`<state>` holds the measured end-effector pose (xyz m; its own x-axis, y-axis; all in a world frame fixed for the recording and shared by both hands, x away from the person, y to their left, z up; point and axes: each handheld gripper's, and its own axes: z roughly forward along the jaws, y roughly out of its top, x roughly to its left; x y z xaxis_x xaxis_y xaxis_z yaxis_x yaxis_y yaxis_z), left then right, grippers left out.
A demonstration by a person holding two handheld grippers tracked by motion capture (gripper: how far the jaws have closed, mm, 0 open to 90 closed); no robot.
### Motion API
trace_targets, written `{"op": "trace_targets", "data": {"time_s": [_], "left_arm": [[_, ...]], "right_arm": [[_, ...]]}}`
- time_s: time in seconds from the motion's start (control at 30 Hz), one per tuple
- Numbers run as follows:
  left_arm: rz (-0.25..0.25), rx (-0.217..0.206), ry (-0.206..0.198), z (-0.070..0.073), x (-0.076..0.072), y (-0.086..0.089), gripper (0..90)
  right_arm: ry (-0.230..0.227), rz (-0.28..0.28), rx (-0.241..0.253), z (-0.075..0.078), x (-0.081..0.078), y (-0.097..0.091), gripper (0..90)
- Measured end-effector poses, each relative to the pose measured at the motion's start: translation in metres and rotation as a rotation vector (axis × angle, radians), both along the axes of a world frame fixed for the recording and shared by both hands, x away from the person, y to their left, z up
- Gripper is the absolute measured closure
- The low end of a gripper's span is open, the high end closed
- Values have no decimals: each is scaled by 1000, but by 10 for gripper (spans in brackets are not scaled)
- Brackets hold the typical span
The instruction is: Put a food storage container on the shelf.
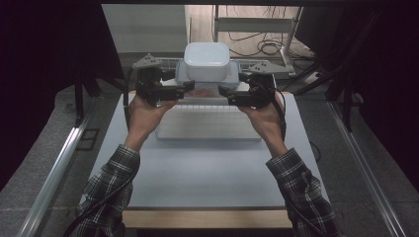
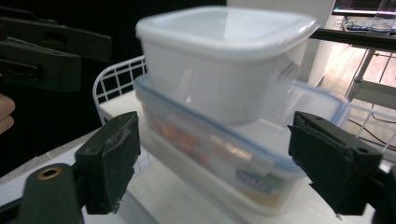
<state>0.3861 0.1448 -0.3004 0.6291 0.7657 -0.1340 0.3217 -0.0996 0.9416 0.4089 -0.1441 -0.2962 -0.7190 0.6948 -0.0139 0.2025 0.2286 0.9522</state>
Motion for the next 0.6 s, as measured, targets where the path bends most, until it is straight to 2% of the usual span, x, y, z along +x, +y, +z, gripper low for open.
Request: {"op": "trace_targets", "data": {"time_s": [0.23, 0.6], "left_arm": [[-22, 12, 5, -17, -8, -3, 118], [-52, 24, 18, -34, -17, -5, 90]], "right_arm": [[6, 25, -21, -17, -11, 1, 131], [24, 40, -29, -30, -18, -2, 112]]}}
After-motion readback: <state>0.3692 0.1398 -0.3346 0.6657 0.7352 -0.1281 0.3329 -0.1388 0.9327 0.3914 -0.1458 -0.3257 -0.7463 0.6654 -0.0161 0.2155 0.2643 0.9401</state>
